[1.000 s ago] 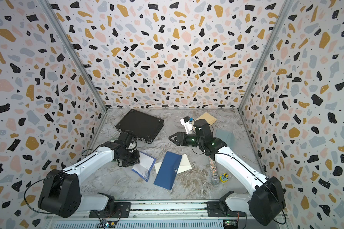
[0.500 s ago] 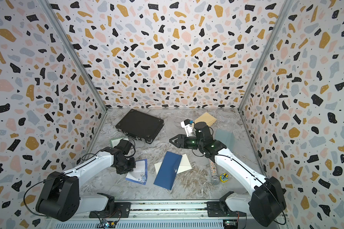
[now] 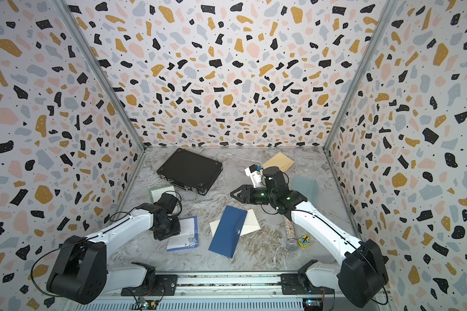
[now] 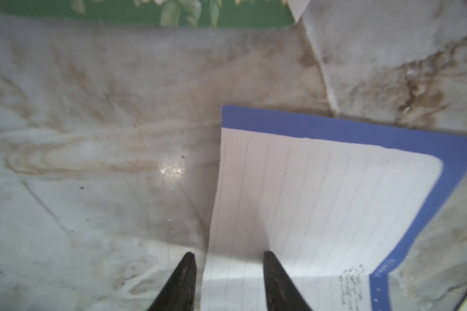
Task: Take the letter paper out of the envelope
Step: Place the letter paper at the center of the board.
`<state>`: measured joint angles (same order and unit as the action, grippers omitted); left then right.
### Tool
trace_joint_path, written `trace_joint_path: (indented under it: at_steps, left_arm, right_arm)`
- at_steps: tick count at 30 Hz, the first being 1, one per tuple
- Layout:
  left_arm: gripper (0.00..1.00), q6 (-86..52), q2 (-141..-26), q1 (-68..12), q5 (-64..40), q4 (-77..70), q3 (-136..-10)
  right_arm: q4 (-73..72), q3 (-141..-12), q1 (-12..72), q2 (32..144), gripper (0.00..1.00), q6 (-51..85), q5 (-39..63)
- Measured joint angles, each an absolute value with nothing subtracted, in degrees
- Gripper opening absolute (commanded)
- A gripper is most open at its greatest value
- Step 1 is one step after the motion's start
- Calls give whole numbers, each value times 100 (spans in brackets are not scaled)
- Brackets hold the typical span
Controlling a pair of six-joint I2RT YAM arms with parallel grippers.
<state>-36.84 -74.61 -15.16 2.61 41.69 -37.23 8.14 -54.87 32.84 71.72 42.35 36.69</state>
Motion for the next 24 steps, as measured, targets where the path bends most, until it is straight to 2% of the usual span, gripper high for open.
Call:
trace_joint_path:
  at_steps: [7, 12, 15, 17, 20, 22, 24]
  left_arm:
    - [47, -3736, -7293, -1514, 644, 4263, -3723]
    - [51, -3811, -6958, -1514, 628, 4368, -3863]
    - [54, -3802, -6871, -1509, 250, 4226, -4056]
    - [56, -3763, -6879, -1507, -252, 3874, -4093]
    - [56, -3691, -6973, -1529, -1160, 3275, -4073]
    - [56, -3656, -7052, -1621, -1686, 2877, -4036]
    - [56, -3625, -7107, -1800, -2121, 2567, -4005]
  right_arm:
    - [1245, -5492, 3284, 7205, 47, 4154, 3433]
    - [2283, -5531, 3409, 7210, 45, 4117, 2351]
    - [2987, -5577, 3691, 7269, 43, 4160, 1551]
    - [3367, -5592, 3938, 7341, 45, 4230, 1055]
    - [3610, -5588, 4265, 7417, 53, 4397, 526]
    - [3656, -5588, 4449, 7465, 61, 4545, 226]
    - [3780, -5655, 4657, 7607, 64, 4724, -69]
